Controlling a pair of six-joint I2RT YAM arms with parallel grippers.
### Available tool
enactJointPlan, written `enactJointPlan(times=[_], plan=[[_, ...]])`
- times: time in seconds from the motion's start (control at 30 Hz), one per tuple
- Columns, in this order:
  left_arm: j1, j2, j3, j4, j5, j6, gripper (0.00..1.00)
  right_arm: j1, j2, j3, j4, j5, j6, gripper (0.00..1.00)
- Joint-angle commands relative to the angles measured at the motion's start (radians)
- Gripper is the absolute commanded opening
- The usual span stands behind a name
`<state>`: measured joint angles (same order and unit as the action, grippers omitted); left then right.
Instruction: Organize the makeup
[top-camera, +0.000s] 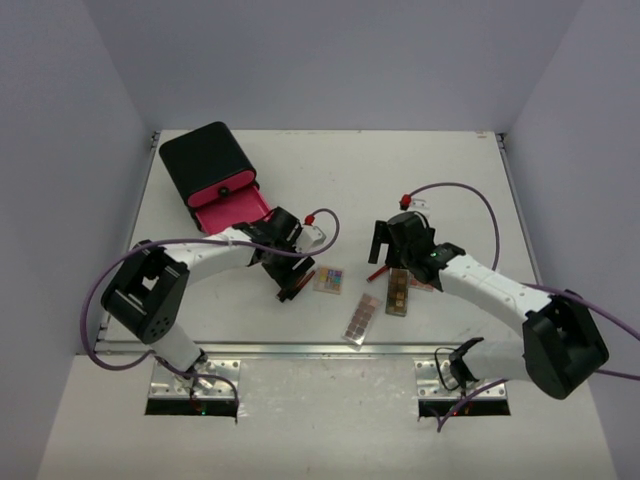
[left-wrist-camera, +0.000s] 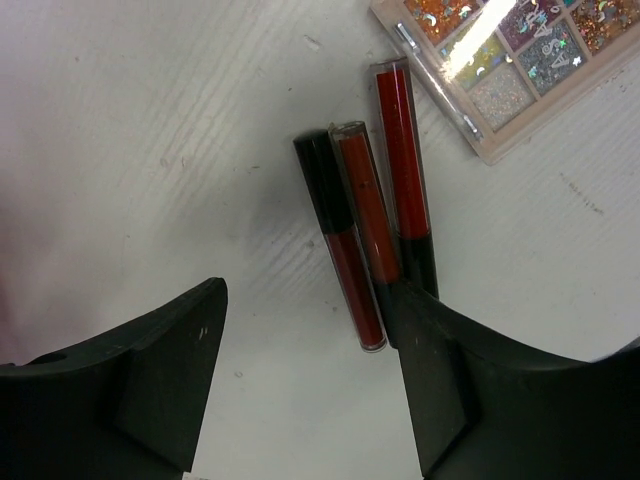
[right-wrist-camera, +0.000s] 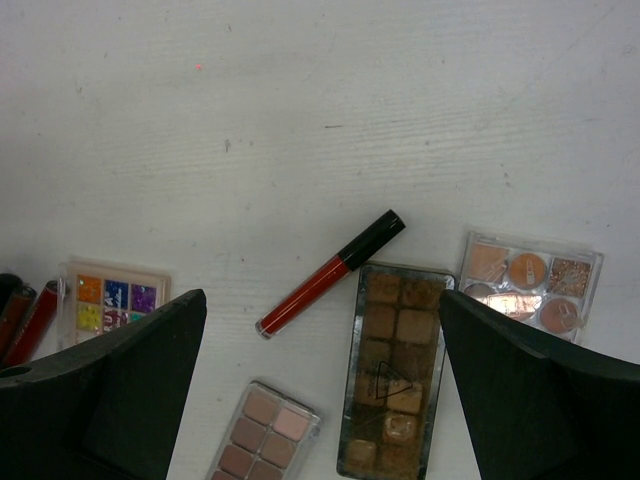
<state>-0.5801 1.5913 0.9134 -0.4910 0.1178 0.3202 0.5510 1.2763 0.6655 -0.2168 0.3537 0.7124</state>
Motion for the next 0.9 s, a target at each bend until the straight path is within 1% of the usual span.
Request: enactJointPlan(times=[0.0,0.23,0.77,0.87], plan=[[-0.015,0.015,0.007,0.058,-0.028,-0.01,0.64,-0.005,0.026,0.013,0.042,0.001,0.019,0.98],[-0.015,0.018,-0.016,0.071,-0.051,-0.003,0.64,-0.005,0.064,0.024,0.04,-0.018,0.037,0.97],[-0.015,0.064,-0.025,0.104,-0.082,0.002,0.63,-0.005,0.012,-0.007,0.053,-0.013,0.033,0.97],[-0.015,0.069,-0.032,0.111,-0.085,0.003,0.59,-0.005,0.012,-0.012,0.059,-0.021,0.031,0.97]])
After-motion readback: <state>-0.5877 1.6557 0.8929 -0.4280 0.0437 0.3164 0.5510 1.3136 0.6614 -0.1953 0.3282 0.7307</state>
